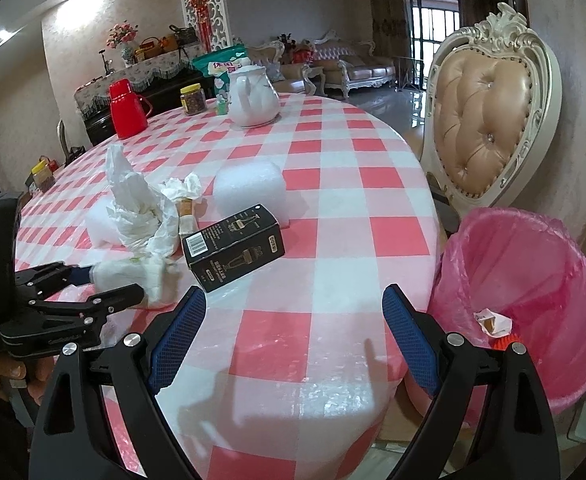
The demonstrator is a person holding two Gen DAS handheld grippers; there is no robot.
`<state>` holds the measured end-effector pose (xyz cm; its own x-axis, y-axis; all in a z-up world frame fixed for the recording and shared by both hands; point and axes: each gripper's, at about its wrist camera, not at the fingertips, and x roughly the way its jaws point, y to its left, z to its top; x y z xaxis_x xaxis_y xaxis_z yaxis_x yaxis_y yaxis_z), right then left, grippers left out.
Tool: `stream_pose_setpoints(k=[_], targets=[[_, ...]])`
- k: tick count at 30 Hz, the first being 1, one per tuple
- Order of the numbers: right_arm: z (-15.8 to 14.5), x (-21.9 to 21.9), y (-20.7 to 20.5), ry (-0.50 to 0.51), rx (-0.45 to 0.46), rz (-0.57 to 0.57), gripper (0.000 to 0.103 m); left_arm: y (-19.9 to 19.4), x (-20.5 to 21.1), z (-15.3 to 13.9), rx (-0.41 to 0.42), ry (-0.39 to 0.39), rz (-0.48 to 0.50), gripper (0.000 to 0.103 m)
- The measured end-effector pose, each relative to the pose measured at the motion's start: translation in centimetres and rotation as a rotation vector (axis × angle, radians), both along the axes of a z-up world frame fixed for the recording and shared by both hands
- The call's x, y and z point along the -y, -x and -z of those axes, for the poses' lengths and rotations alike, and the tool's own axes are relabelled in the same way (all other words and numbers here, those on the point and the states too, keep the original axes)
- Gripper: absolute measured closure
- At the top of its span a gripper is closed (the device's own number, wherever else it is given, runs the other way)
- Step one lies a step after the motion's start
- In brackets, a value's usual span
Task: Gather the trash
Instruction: 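Move both tools back over the remaining table trash, then grasp cream paper bag with left tool while right tool grasps white foam block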
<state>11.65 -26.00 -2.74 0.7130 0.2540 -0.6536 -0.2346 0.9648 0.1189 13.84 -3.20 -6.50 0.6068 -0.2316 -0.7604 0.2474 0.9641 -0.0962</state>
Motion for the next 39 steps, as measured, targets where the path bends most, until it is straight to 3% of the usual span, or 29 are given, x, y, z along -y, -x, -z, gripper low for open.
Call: stream_pose_setpoints(k=[3,7,9,13,14,15,22,28,32,34,39], targets=[[0.0,0.0,-0.1,-0.002,0.0,-0.001,0.018,0.0,0.2,0.6,-0.016,-0.023,0.006,0.076],[-0.1,-0.2,-0.2,-0.001,0.003,-0.005,0.018,0.3,0.1,0.4,-0.008,-0.005,0.015,0.077],[-0.2,-0.4,-0.3,-0.002,0.008,-0.01,0.018,0.2,-0.2,0.2,-0.006,0.027,0.01,0.064],[-0.3,-0.6,-0.3,-0.003,0.009,-0.016,0.018,0.1,-0.4,-0.1,-0.011,0.073,0.019,0.057],[-0.3,-0.6,-0.3,-0.003,0.008,-0.016,0.018,0.1,-0.3,-0.2,-0.004,0.067,0.015,0.036],[-0.3,-0.5,-0.3,-0.004,0.008,-0.016,0.018,0.1,-0.4,-0.3,0.004,0.06,0.004,0.022],[-0.1,-0.3,-0.4,-0.01,0.003,-0.004,0.018,-0.3,0.3,-0.8,0.016,0.018,0.021,0.024],[-0.2,0.0,-0.4,-0.012,0.009,0.0,0.018,-1.4,1.7,-1.2,0.038,-0.065,0.095,0.025],[-0.2,0.4,-0.6,-0.013,0.01,0.009,0.018,-2.4,3.0,-0.4,0.013,-0.12,0.175,0.034],[-0.4,0.5,-0.7,-0.01,0.014,0.01,0.018,-2.7,3.3,0.0,0.016,-0.15,0.179,0.035],[-0.7,0.2,-1.3,0.0,0.026,0.007,0.018,-2.8,3.0,0.4,0.002,-0.151,0.171,0.05]])
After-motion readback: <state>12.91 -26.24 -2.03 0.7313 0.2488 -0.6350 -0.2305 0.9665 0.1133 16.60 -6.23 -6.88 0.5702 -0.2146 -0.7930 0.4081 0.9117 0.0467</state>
